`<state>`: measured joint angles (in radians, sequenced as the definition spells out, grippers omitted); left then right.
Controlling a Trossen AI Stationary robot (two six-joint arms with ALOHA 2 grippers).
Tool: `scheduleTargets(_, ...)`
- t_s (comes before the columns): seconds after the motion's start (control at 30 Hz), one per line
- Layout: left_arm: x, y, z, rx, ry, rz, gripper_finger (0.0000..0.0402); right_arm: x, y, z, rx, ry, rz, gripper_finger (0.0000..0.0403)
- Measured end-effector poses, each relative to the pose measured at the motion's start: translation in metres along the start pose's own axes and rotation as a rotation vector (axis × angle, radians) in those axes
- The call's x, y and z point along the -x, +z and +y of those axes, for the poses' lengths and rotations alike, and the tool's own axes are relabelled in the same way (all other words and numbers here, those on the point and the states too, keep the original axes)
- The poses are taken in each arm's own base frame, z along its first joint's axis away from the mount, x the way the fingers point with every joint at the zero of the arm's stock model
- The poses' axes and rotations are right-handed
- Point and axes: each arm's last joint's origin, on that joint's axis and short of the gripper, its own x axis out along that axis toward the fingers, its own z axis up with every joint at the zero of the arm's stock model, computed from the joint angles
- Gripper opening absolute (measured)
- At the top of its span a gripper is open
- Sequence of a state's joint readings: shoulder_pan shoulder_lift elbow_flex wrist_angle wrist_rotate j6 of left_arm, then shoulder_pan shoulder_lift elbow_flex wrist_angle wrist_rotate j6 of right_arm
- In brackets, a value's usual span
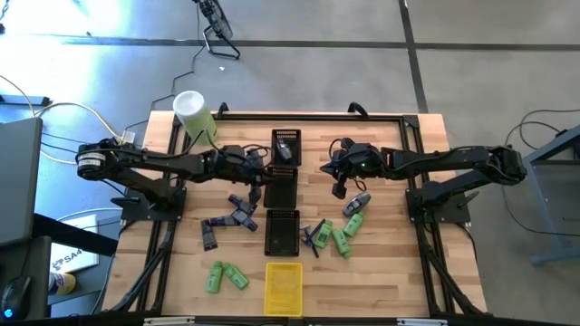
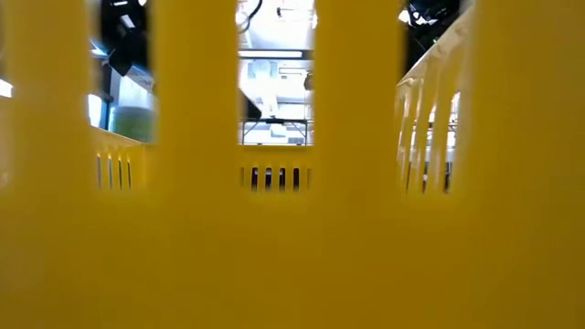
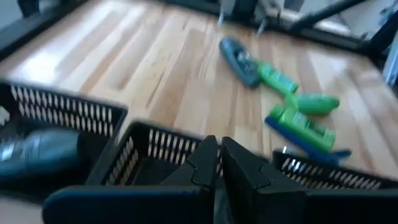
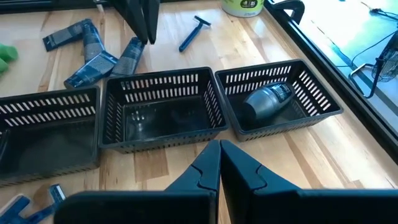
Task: Pick & Place Travel size toiletries
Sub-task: Put the blue razor into the yellow bin
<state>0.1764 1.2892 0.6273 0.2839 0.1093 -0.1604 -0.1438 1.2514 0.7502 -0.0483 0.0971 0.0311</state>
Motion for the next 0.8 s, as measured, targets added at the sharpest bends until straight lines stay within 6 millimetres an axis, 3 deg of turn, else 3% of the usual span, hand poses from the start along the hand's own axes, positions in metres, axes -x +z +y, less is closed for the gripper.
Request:
scheduleTargets(0.13, 0.0, 0.007, -0.005, -0.022, -0.033, -0.068, 0.0024, 0.0, 0.0, 0.0, 0.0, -0.005, 0.0, 0.0003)
scheduleTargets(0.43, 0.001, -0.014, -0.029, -0.104, -0.072, -0.007, 0.0024, 0.0, 0.002, 0.0, -0.038, -0.006, -0.022, 0.0003)
scheduleTargets(0.63, 0.019, -0.023, -0.029, -0.109, -0.032, -0.137, 0.0024, 0.0, 0.003, 0.0, -0.022, -0.007, -0.031, 0.0003)
scheduleTargets(0.8, 0.041, -0.017, -0.03, -0.138, -0.042, -0.236, 0.0024, 0.0, 0.003, 0.0, -0.021, -0.004, -0.029, 0.0003)
